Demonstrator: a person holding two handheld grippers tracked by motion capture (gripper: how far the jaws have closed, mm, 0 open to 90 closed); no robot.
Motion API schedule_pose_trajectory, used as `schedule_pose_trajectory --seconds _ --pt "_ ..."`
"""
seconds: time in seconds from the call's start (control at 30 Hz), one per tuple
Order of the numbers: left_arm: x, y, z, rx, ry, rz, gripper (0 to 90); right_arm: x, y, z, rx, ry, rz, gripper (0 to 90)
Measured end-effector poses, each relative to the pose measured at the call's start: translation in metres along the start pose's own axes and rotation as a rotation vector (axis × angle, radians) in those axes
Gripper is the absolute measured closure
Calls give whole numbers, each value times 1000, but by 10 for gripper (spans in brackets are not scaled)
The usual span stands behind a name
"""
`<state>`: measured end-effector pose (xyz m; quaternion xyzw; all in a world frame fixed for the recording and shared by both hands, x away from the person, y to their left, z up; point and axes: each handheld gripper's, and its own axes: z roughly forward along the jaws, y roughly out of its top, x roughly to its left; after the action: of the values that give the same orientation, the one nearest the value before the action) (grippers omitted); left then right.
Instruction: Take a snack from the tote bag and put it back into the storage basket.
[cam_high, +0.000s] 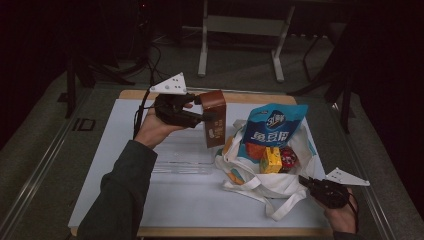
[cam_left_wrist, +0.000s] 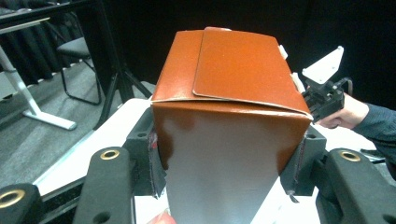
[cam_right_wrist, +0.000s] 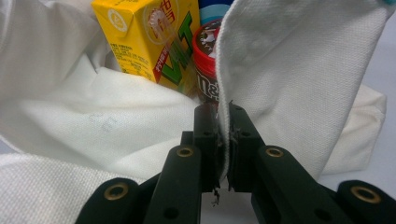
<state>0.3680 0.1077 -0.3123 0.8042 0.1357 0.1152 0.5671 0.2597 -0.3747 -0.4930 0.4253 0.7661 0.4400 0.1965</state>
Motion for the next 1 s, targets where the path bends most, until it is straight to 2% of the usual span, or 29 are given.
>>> schedule_pose_trajectory --seconds 0.43,0.5,0.6,1.0 --pt "9 -13 -11 18 32 -25 431 0 0 0 -1 1 1 843" --pt "14 -19 -15 34 47 -38 431 0 -1 0 -1 2 1 843" --pt "17 -22 -18 44 48 -44 431 0 -1 0 -1 2 3 843" --pt "23 -32 -32 85 75 -47 431 0 0 -1 -2 2 3 842"
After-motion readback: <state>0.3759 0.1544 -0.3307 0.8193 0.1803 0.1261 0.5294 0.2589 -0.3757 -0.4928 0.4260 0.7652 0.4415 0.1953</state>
